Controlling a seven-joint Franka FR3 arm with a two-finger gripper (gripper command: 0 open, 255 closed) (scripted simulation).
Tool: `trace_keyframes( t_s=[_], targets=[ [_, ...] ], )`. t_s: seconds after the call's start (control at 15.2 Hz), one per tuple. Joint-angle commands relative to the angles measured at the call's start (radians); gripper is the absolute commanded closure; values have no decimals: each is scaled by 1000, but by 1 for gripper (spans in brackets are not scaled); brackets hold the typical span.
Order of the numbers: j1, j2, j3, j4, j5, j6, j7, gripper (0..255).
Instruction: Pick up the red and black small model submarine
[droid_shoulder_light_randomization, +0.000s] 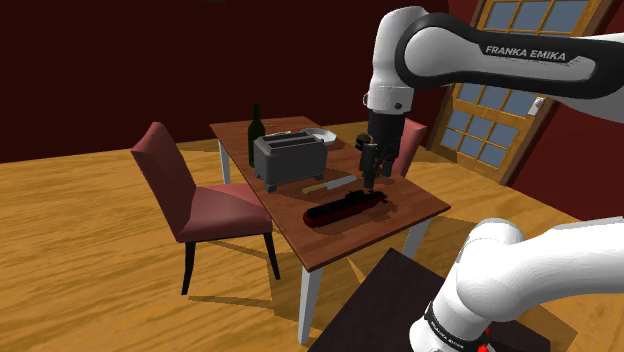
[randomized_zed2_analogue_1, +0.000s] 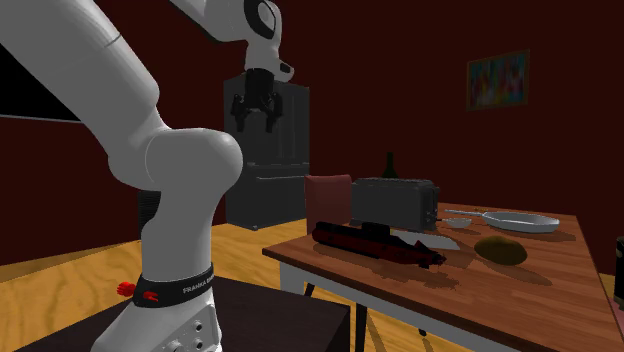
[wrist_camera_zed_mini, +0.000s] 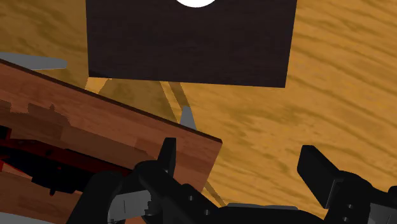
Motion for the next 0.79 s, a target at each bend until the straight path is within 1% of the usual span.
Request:
trace_keyframes(
  t_s=[0.0,0.4,0.73],
  targets=[
    [0,0,0,0,0,0,0,0],
    [-21,12,-112,-116,-110,160,-190,0],
    [-39,75,-214,-171,-194,315,-342,0]
  ],
)
